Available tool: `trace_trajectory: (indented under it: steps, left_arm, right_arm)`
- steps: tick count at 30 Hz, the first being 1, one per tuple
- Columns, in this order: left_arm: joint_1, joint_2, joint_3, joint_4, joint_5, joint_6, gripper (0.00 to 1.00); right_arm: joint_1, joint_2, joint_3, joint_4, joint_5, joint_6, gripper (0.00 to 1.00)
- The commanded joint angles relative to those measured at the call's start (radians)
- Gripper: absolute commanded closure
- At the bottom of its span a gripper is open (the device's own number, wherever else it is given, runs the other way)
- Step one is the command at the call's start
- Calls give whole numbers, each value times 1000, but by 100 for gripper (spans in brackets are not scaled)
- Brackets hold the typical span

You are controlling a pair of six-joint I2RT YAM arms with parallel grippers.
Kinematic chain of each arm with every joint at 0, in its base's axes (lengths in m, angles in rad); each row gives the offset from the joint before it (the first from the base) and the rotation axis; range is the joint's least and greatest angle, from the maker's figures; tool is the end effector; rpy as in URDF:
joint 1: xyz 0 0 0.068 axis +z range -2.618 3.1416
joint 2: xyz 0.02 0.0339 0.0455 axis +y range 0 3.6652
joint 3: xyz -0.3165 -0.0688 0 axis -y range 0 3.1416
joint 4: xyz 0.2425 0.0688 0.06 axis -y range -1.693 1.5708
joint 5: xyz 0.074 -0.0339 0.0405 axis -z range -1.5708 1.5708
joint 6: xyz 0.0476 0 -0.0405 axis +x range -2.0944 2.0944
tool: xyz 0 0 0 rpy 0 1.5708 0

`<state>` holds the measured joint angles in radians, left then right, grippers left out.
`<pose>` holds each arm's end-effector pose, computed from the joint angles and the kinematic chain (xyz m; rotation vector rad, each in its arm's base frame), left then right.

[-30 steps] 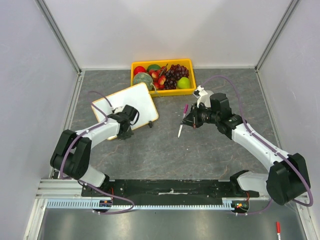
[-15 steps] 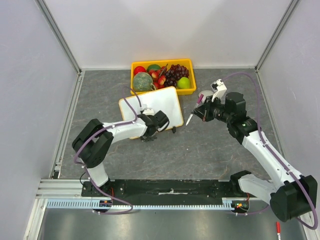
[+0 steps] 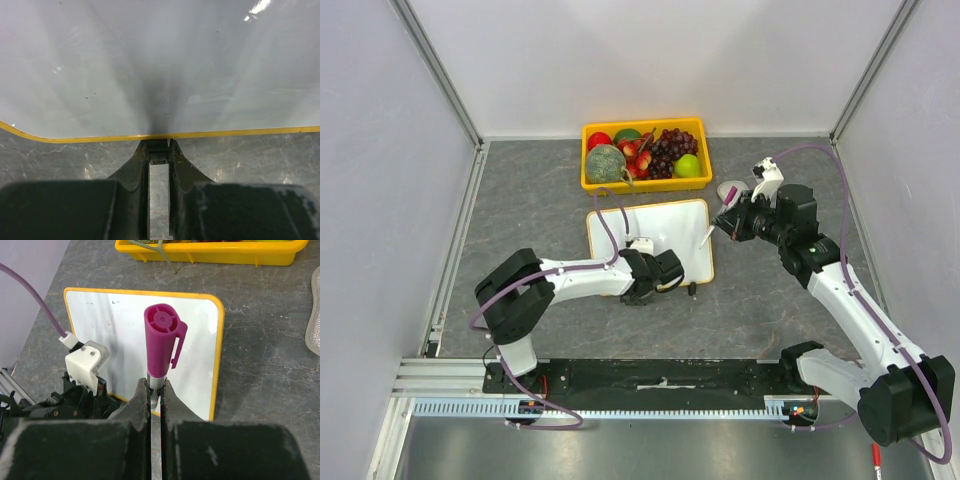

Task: Write a sentence on the whiteboard
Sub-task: Move the whiteboard to the center of the board.

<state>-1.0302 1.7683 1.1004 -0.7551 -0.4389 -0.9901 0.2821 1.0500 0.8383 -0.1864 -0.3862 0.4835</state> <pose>0.1856 -0.2699 0.2050 0.0095 2.6893 0.1503 0.2073 0.0788 0.3500 -0.0582 2.0429 0.8705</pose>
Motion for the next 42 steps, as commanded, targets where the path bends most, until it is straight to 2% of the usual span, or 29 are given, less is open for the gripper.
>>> trace_trajectory:
  steps: [1, 12, 22, 25, 30, 35, 37, 42]
  left_arm:
    - [-59, -49, 18, -66, 23, -74, 98]
    - [-186, -53, -4, -113, 35, -151, 98]
    - [-257, -81, -17, -125, 46, -231, 98]
    - [-272, -66, -14, -125, 58, -232, 95]
    - [-286, -46, -13, -125, 78, -231, 79]
    - [-297, -70, -23, -124, 68, -232, 42]
    - [-298, -81, -30, -118, 68, -225, 36]
    - [-306, -128, -31, -113, 68, -193, 32]
  right_arm:
    - [-8, -12, 18, 4, 4, 4, 100]
    - [-8, -36, 5, -2, -10, 9, 100]
    - [-8, -47, -1, -15, -11, 9, 100]
    - [-8, -48, -1, -18, -11, 9, 100]
    - [-8, -53, 1, -19, -13, 9, 100]
    - [-9, -56, 2, -22, -14, 9, 100]
    - [-8, -59, 5, -24, -17, 9, 100]
    - [-9, -68, 10, -27, -26, 9, 100]
